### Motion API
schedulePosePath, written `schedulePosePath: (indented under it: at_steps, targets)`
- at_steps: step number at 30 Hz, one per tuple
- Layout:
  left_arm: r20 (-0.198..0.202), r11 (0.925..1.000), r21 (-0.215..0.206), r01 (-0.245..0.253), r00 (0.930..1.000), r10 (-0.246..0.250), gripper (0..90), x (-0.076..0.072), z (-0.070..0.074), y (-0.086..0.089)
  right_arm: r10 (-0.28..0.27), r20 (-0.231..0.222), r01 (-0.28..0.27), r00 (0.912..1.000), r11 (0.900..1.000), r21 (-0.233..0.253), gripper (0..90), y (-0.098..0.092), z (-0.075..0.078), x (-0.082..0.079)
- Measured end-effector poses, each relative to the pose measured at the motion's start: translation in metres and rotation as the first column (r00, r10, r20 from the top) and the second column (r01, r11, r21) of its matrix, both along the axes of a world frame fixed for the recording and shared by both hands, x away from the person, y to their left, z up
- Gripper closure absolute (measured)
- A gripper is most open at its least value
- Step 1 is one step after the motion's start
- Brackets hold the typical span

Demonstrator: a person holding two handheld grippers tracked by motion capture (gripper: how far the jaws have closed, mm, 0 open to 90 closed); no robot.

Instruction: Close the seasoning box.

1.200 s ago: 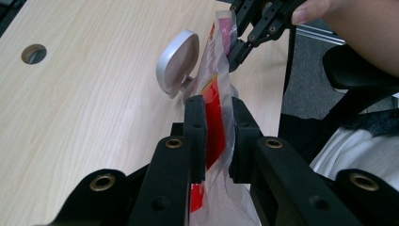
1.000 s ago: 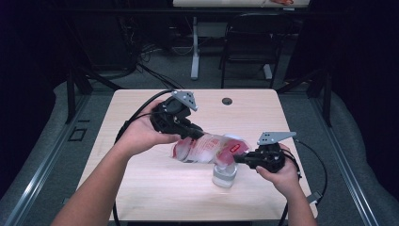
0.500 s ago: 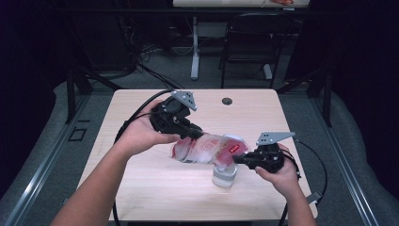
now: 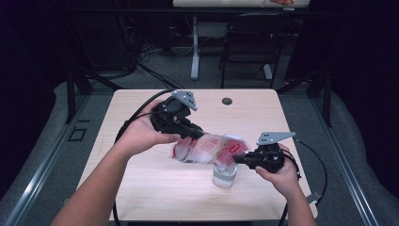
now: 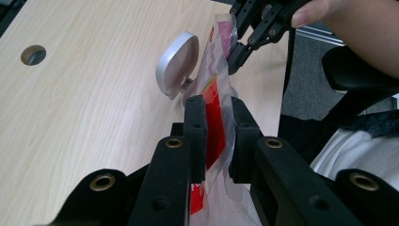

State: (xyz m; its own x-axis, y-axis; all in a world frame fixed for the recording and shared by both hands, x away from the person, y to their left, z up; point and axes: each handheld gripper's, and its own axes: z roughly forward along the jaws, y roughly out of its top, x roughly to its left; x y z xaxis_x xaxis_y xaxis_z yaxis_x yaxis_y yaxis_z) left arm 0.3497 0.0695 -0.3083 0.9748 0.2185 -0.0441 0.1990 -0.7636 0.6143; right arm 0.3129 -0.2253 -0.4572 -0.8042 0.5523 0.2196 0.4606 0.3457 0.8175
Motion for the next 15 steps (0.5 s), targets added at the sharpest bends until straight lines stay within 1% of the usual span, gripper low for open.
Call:
schedulePosePath:
  at_steps: [12,14,15]
  targets:
    - [0.0,1.0,-0.001,0.003,1.0,-0.003,81.2,0.0008,0.0002,-0.0006,-0.003,0.0,0.003,1.0,1.0,-0.001,83.8,-0.0012,-0.0012,0.0011]
    - [0.001,1.0,-0.002,0.004,1.0,-0.004,81.2,0.001,0.0003,-0.001,-0.003,0.0,0.003,1.0,1.0,0.0,83.8,-0.0013,-0.0014,0.0013]
    - [-0.001,1.0,-0.005,0.003,1.0,-0.003,81.2,0.0008,0.0003,-0.0014,-0.006,-0.002,0.006,1.0,1.0,0.009,83.8,-0.0015,-0.0023,0.0016]
